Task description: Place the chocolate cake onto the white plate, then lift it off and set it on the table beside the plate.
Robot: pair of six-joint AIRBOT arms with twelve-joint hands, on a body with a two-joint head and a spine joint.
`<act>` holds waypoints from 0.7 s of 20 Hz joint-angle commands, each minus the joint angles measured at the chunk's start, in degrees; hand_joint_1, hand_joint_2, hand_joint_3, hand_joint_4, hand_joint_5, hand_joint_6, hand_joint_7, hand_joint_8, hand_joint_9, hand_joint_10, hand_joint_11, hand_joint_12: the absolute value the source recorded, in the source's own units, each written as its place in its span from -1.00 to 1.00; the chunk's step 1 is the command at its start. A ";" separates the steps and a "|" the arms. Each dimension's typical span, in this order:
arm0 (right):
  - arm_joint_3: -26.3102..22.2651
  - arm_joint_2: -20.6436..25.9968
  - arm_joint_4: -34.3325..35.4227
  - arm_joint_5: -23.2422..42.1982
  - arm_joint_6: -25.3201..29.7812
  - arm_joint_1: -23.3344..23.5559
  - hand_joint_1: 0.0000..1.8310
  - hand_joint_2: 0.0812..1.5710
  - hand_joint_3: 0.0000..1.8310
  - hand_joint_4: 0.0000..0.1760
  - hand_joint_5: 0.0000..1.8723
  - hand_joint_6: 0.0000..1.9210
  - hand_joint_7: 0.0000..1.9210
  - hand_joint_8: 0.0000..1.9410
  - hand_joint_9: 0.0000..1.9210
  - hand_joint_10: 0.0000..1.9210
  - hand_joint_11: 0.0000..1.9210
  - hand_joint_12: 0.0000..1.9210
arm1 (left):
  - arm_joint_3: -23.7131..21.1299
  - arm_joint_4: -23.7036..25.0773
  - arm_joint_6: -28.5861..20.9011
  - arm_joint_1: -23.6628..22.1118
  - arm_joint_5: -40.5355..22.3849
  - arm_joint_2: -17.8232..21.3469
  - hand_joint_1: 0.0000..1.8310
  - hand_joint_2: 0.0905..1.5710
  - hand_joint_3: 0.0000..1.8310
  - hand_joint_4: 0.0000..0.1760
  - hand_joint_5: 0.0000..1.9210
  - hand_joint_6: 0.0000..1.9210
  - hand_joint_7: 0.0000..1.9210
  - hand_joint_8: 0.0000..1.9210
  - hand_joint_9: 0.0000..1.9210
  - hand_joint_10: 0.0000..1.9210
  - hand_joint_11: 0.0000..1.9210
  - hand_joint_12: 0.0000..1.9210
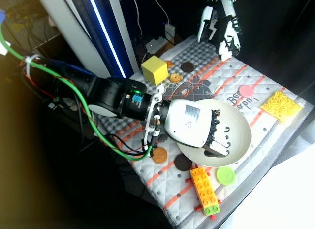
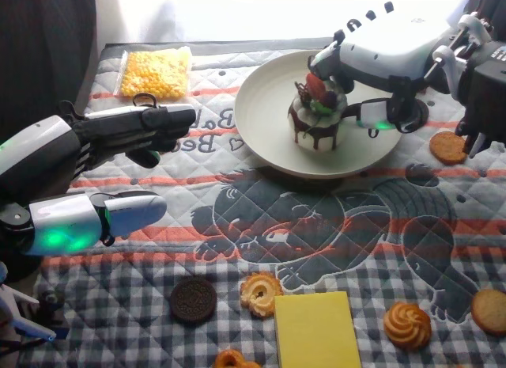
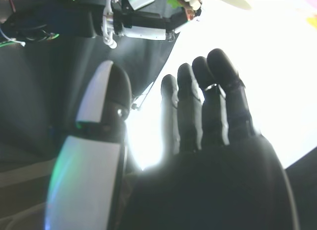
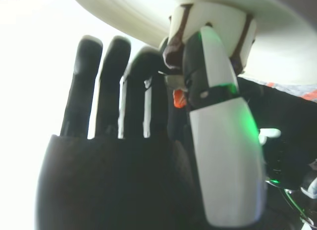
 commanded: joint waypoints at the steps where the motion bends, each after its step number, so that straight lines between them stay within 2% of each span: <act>1: -0.11 0.72 -0.42 7.21 -0.25 0.55 0.24 0.61 -1.00 -1.00 -0.22 0.39 -0.32 0.62 -0.47 0.60 -0.52 1.00 | 0.12 -0.51 -0.72 -0.27 -7.54 -0.24 0.20 0.51 -1.00 -0.65 -0.58 -1.00 -0.58 -0.99 -0.85 -0.11 -1.00 0.52; 3: -0.38 1.22 -0.42 7.68 -0.25 0.59 0.25 0.60 -1.00 -1.00 -0.22 0.35 -0.30 0.62 -0.44 0.64 -0.48 1.00 | 0.13 -0.64 -0.72 -0.11 -7.70 -0.32 0.19 0.51 -1.00 -0.66 -0.58 -1.00 -0.58 -0.99 -0.86 -0.11 -1.00 0.52; 4: -0.88 1.77 -0.43 7.95 -0.25 0.69 0.26 0.58 -1.00 -1.00 -0.17 0.28 -0.28 0.62 -0.44 0.74 -0.43 1.00 | 0.11 -0.66 -0.72 -0.07 -7.77 -0.32 0.20 0.50 -1.00 -0.61 -0.59 -1.00 -0.58 -0.99 -0.85 -0.13 -1.00 0.49; 5: -1.86 2.86 -0.51 8.77 -0.25 0.81 0.26 0.58 -1.00 -1.00 -0.16 0.35 -0.33 0.58 -0.53 0.66 -0.58 1.00 | 0.11 -0.70 -0.73 -0.07 -7.78 -0.31 0.20 0.50 -1.00 -0.57 -0.60 -1.00 -0.58 -0.99 -0.87 -0.11 -1.00 0.49; 6: -2.77 3.89 -0.59 9.70 -0.24 0.84 0.26 0.61 -1.00 -1.00 -0.18 0.48 -0.39 0.54 -0.65 0.47 -0.80 0.96 | 0.12 -0.78 -0.73 -0.07 -7.78 -0.33 0.19 0.51 -1.00 -0.50 -0.60 -1.00 -0.59 -0.99 -0.87 -0.10 -1.00 0.49; 7: -3.57 4.82 -0.61 10.71 -0.24 0.85 0.27 0.61 -1.00 -1.00 -0.18 0.51 -0.41 0.52 -0.72 0.37 -0.95 0.93 | 0.12 -0.96 -0.73 -0.07 -7.78 -0.36 0.17 0.53 -1.00 -0.48 -0.60 -1.00 -0.59 -1.00 -0.88 -0.08 -1.00 0.50; 9: -5.76 6.97 -0.62 12.93 -0.24 0.85 0.28 0.60 -1.00 -1.00 -0.15 0.50 -0.38 0.46 -0.68 0.29 -0.98 0.88 | 0.08 -1.19 -0.73 0.09 -7.82 -0.37 0.14 0.55 -0.99 -0.44 -0.61 -1.00 -0.61 -1.00 -0.89 -0.08 -1.00 0.48; 10: -6.25 7.29 -0.62 13.51 -0.23 0.85 0.30 0.57 -1.00 -1.00 -0.10 0.41 -0.34 0.42 -0.63 0.33 -0.91 0.91 | 0.07 -1.26 -0.73 0.13 -7.85 -0.36 0.14 0.56 -0.99 -0.43 -0.62 -1.00 -0.62 -1.00 -0.90 -0.09 -1.00 0.41; 11: -7.90 8.41 -0.71 14.91 -0.23 0.85 0.30 0.57 -1.00 -1.00 -0.10 0.22 -0.34 0.64 -0.55 0.70 -0.66 0.98 | 0.05 -1.46 -0.73 0.19 -7.87 -0.34 0.12 0.57 -1.00 -0.38 -0.62 -0.99 -0.62 -1.00 -0.89 -0.17 -1.00 0.30; 12: -9.13 9.49 -1.01 15.86 -0.22 0.85 0.28 0.58 -1.00 -1.00 -0.12 0.24 -0.36 0.68 -0.56 0.79 -0.59 1.00 | 0.05 -1.61 -0.73 0.27 -7.91 -0.35 0.10 0.58 -1.00 -0.38 -0.60 -0.99 -0.63 -1.00 -0.87 -0.23 -1.00 0.29; 13: -10.90 11.43 -1.85 16.61 -0.07 0.84 0.27 0.59 -1.00 -1.00 -0.12 0.35 -0.39 0.61 -0.66 0.74 -0.75 1.00 | 0.01 -1.74 -0.73 0.38 -7.99 -0.34 0.08 0.57 -1.00 -0.33 -0.59 -0.99 -0.63 -1.00 -0.84 -0.25 -1.00 0.31; 14: -12.07 12.84 -4.01 17.43 1.97 0.57 0.22 0.54 -1.00 -1.00 -0.16 0.36 -0.55 0.20 -0.90 0.45 -0.95 1.00 | -0.05 -1.91 -0.73 0.47 -8.09 -0.30 0.08 0.56 -1.00 -0.41 -0.58 -0.98 -0.62 -1.00 -0.82 -0.24 -1.00 0.41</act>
